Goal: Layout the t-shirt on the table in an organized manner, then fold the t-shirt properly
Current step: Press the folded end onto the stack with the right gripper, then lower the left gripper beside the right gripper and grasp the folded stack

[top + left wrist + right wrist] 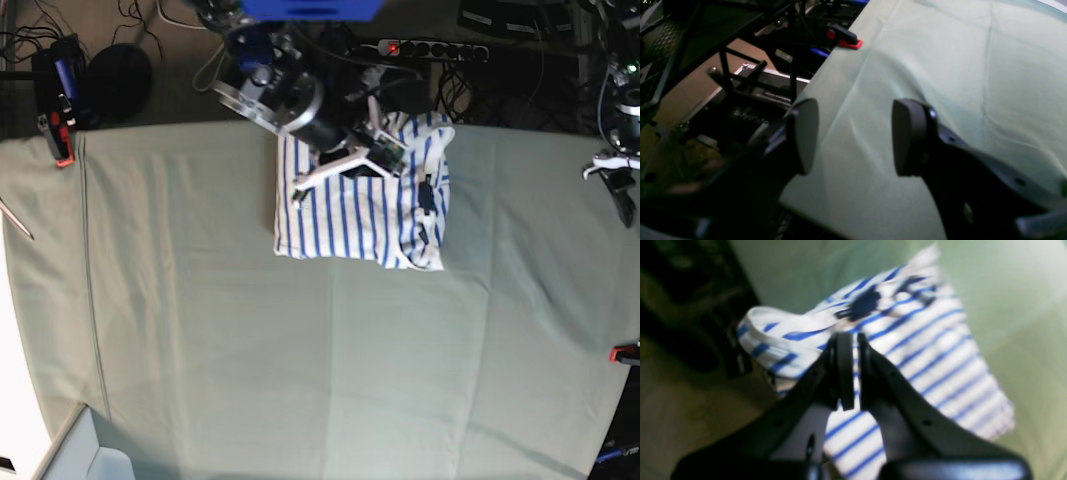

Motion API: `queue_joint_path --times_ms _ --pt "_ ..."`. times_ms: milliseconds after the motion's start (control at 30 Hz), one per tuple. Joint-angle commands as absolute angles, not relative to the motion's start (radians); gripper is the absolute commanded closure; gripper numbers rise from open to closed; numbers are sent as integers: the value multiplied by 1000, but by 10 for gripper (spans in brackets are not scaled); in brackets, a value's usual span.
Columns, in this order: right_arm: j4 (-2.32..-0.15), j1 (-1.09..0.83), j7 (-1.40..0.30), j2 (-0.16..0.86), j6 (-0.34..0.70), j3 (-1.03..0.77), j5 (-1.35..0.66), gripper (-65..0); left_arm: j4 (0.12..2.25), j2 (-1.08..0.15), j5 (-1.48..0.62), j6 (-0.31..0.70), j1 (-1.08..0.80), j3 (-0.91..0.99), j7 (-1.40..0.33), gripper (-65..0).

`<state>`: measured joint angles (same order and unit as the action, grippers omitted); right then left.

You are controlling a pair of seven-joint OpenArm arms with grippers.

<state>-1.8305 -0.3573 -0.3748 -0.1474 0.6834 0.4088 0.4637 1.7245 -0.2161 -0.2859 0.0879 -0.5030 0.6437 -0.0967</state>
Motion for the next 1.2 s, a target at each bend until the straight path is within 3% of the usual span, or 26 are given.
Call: queue_joint_path --times_ms 0,267,567,733,967,1167 --pt "-1859 -349 -354 -157 698 390 452 0 1730 -228 -289 85 -507 653 -71 -342" --pt "-1732 -325 -351 -157 698 328 452 0 1710 -228 -291 85 -503 653 -71 -342" --pt "-1523 -278 -348 -157 698 492 452 0 1710 -226 -291 85 -501 613 -73 -342" --pt "-1626 -285 -348 -157 698 501 452 0 1712 -188 -292 85 -503 518 -73 -351" --pt "-1821 -315 -357 -99 698 489 452 0 1722 -107 -292 85 -492 325 -180 -602" --pt "-1844 -317 -357 -90 698 360 452 0 1656 -102 -294 85 -438 150 -196 -619"
